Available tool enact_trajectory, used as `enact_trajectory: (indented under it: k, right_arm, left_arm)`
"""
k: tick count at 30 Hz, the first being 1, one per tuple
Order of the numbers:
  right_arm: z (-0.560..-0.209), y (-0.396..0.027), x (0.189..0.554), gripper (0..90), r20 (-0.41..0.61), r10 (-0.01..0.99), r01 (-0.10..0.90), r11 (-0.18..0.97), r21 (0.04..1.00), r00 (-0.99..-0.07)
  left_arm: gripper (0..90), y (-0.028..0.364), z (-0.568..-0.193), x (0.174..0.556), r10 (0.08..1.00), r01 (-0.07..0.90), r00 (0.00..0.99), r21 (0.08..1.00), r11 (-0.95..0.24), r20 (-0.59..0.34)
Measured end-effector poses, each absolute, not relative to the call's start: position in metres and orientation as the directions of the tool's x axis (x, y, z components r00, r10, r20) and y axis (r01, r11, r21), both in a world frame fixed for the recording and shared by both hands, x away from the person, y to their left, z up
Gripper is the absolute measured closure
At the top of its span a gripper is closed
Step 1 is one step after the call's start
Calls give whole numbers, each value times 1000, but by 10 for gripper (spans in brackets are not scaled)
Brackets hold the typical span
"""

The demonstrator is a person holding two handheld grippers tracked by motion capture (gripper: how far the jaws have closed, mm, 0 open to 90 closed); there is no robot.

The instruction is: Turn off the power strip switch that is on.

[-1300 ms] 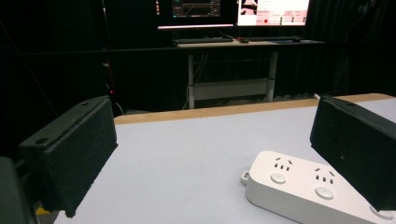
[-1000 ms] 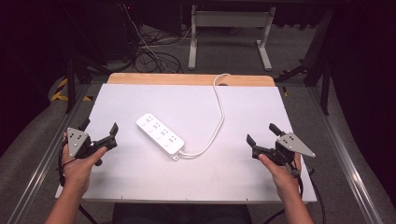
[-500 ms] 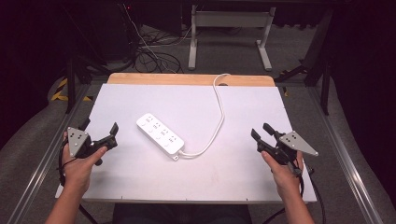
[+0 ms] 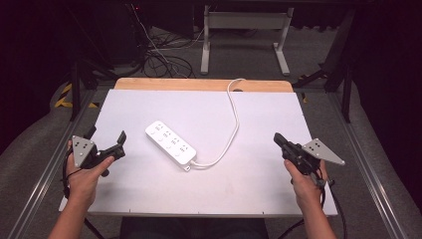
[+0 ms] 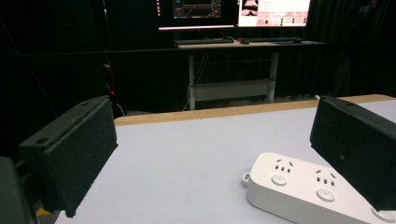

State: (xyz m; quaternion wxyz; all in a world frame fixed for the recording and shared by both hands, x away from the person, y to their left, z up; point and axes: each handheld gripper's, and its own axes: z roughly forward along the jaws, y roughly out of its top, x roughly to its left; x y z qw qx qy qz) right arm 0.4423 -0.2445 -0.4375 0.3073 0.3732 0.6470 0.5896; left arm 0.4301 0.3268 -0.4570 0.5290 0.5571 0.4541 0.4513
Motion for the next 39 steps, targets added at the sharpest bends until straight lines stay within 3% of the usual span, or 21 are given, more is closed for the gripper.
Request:
enact_trajectory:
  k: [14, 39]
  right_arm:
    - [-414, -239, 447, 900, 36, 826, 141, 54, 989, -563]
    - [-389, -194, 467, 900, 11, 751, 160, 126, 979, -661]
  left_arm:
    - [14, 327, -457, 431, 983, 33, 182, 999, -30, 23]
    - [17, 328, -458, 431, 983, 32, 180, 999, -25, 19]
